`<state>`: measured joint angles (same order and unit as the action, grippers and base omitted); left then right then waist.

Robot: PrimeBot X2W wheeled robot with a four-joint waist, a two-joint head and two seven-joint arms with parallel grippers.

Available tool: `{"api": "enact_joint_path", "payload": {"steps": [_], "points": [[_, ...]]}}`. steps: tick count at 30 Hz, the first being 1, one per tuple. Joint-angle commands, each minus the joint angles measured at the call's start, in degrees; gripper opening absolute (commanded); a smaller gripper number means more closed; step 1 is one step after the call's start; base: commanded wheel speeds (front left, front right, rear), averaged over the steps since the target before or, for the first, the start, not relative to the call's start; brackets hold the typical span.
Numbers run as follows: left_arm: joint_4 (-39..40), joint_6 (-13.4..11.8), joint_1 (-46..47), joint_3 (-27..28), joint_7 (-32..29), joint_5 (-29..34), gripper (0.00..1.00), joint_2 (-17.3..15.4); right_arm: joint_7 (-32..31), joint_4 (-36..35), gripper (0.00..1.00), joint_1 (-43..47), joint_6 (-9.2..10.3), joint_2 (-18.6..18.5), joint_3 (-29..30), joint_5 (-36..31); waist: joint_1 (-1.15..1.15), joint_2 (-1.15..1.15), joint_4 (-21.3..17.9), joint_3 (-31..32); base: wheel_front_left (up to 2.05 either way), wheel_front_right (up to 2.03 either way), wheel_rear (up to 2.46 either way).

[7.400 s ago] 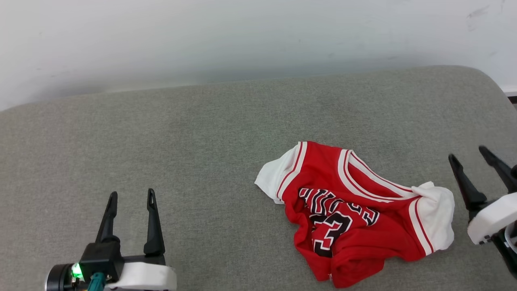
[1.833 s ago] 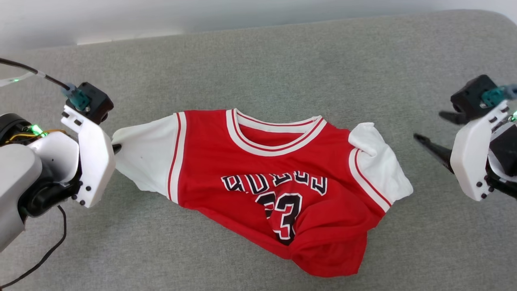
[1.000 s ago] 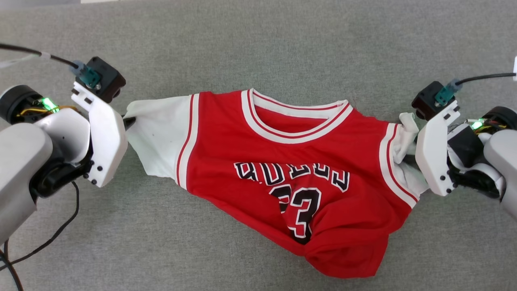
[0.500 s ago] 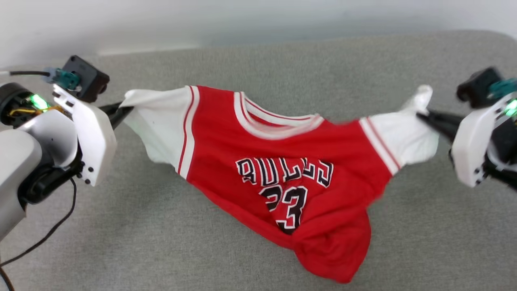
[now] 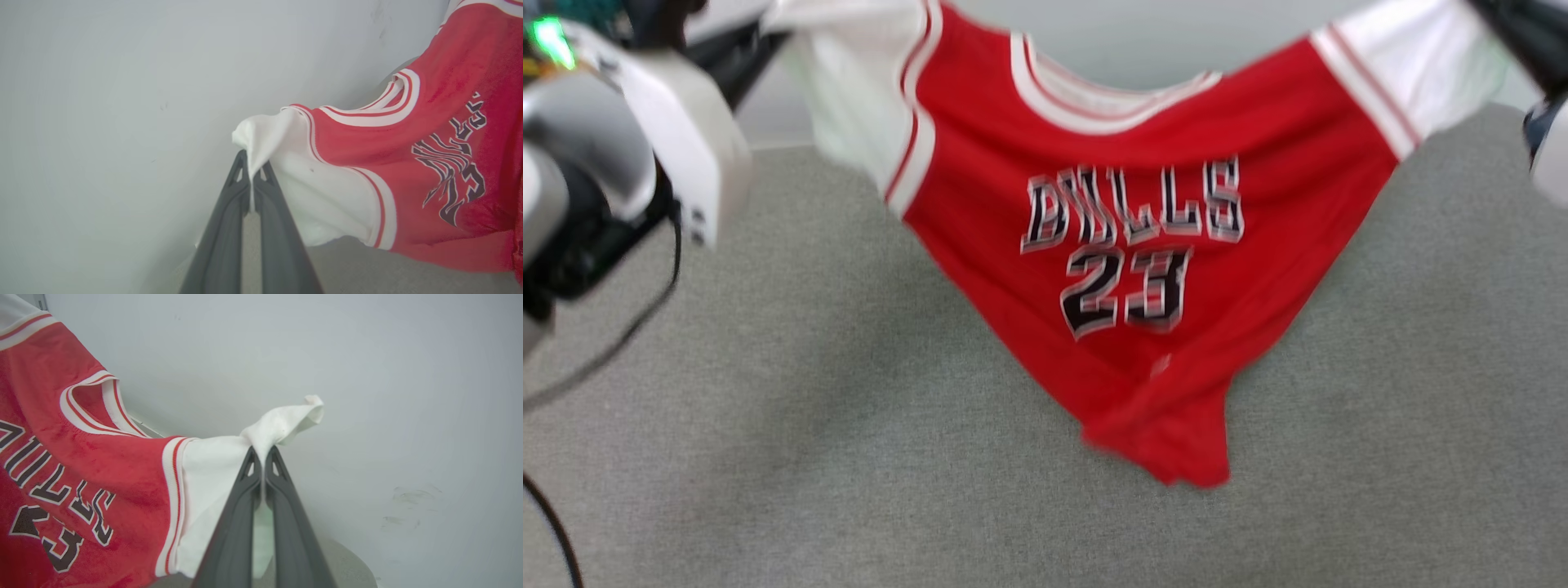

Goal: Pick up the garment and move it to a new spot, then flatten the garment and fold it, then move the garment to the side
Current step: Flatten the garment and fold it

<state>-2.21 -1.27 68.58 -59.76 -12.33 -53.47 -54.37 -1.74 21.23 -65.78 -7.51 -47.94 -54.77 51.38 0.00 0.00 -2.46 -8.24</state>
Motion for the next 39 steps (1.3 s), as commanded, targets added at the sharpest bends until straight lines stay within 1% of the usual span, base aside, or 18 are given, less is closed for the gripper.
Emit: {"api": "enact_joint_path", "payload": {"steps": [1,7,8,9,10,11,14,20,22,27,32,37,39], "points": [[-0.81,-0.35,3.03,1.08,0.24,0.89,0.00,1.37,-0.33,1.17,0.00,-3.17,0.04,1.47,1.43,-1.28,0.00,0.00,0.21,-1.45,0.00,0.00,0.00],[-5.91,0.45,12.50,3.90,1.11,3.73,0.00,6.22,-2.01,6.28,0.00,-13.00,0.04,5.45,4.88,-6.44,0.00,0.00,0.73,-6.64,0.00,0.00,0.00],[-5.91,0.45,12.50,3.90,1.11,3.73,0.00,6.22,-2.01,6.28,0.00,-13.00,0.04,5.45,4.88,-6.44,0.00,0.00,0.73,-6.64,0.00,0.00,0.00],[-8.20,0.87,15.97,4.66,1.45,4.64,0.00,7.71,-2.31,8.11,0.00,-17.23,0.04,6.83,5.77,-8.51,0.00,0.00,0.92,-8.68,0.00,0.00,0.00],[-9.25,1.13,17.74,5.20,1.85,5.08,0.00,8.34,-2.59,8.97,0.00,-19.17,0.04,7.61,6.04,-9.54,0.00,0.00,0.95,-9.69,0.00,0.00,0.00],[-9.25,1.13,17.74,5.20,1.85,5.08,0.00,8.34,-2.59,8.97,0.00,-19.17,0.04,7.61,6.04,-9.54,0.00,0.00,0.95,-9.69,0.00,0.00,0.00],[-12.71,1.72,23.09,6.60,2.93,6.57,0.00,10.16,-2.46,12.08,0.00,-25.17,0.05,9.85,7.23,-12.30,0.00,0.00,1.00,-12.70,0.00,0.00,0.00],[-20.03,3.24,33.72,9.31,5.55,8.89,0.00,13.47,-0.68,18.90,0.00,-36.78,0.04,14.02,9.69,-17.47,0.00,0.00,1.50,-18.58,0.00,0.00,0.00],[-22.78,4.12,37.49,9.92,6.17,9.53,0.00,14.63,-0.03,21.28,0.00,-40.49,0.05,15.18,10.39,-18.87,0.00,0.00,1.71,-20.32,0.00,0.00,0.00],[-29.07,5.86,43.79,10.87,8.76,10.23,0.00,17.35,2.18,26.44,0.00,-46.98,0.05,18.00,11.36,-21.40,0.00,0.00,2.44,-23.76,0.00,0.00,0.00],[-34.12,7.01,46.03,11.05,11.92,10.05,0.00,19.06,4.47,30.34,0.00,-49.22,0.05,20.36,10.77,-22.76,0.00,0.00,3.10,-25.83,0.00,0.00,0.00],[-37.54,7.77,42.57,9.70,15.04,9.33,0.00,19.88,6.67,32.32,0.00,-45.32,0.05,22.06,9.06,-22.14,0.00,0.00,3.22,-26.22,0.00,0.00,0.00],[-38.51,8.13,40.29,8.98,16.34,8.98,0.00,19.75,7.64,32.94,0.00,-42.96,0.04,23.11,8.06,-21.73,0.00,0.00,3.00,-25.72,0.00,0.00,0.00]]}}
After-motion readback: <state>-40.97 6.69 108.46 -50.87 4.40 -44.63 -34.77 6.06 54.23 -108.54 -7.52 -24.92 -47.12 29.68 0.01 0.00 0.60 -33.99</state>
